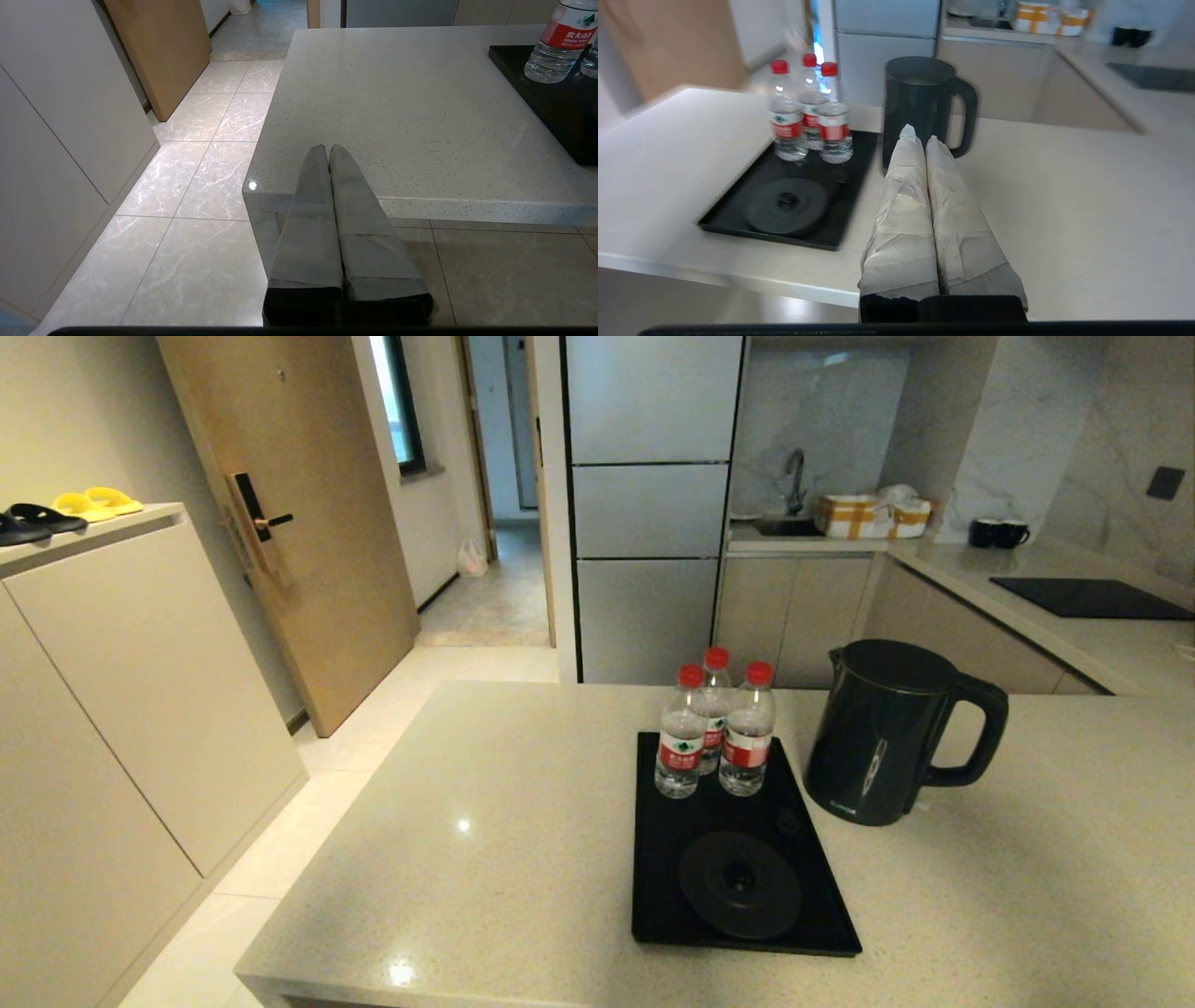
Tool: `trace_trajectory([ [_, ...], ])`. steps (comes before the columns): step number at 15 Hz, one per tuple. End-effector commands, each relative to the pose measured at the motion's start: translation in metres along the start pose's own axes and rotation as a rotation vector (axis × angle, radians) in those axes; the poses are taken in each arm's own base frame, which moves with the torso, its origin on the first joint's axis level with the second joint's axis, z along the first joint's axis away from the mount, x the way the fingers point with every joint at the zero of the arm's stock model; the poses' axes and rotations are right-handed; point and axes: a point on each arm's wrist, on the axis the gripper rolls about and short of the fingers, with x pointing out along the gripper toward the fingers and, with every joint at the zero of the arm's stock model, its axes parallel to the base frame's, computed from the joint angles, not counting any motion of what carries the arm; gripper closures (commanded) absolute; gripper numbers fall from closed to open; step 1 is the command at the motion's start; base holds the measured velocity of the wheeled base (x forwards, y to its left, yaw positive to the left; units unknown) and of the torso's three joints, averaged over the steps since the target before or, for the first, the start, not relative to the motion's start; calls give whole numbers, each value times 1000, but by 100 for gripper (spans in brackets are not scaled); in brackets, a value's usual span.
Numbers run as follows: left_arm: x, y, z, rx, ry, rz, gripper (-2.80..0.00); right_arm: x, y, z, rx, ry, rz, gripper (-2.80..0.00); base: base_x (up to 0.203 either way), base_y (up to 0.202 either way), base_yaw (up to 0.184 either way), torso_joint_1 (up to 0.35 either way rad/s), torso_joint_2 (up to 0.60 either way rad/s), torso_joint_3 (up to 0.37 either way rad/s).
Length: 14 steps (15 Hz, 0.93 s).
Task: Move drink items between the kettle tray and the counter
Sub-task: Return the kettle to its original position
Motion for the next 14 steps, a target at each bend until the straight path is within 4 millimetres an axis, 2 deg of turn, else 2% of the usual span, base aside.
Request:
trace_trajectory([
  [1, 0, 0, 0, 0, 2, 0, 0, 28, -4, 31, -55, 107, -7, 0, 0, 0, 0, 0, 0, 0],
  [4, 0, 0, 0, 0, 3, 0, 0, 63, -9, 44, -89, 200, 3, 0, 0, 0, 0, 0, 0, 0],
  [7, 0, 0, 0, 0, 2, 0, 0, 120, -14, 51, -50, 252, 11, 0, 0, 0, 0, 0, 0, 0],
  [9, 0, 0, 0, 0, 2, 0, 0, 151, -11, 34, 52, 352, 33, 0, 0, 0, 0, 0, 0, 0],
  [11, 0, 0, 0, 0, 3, 0, 0, 172, -7, -1, 151, 485, 42, 0, 0, 0, 0, 0, 0, 0],
  [14, 0, 0, 0, 0, 3, 0, 0, 194, -1, -32, 174, 434, 49, 0, 0, 0, 0, 0, 0, 0],
])
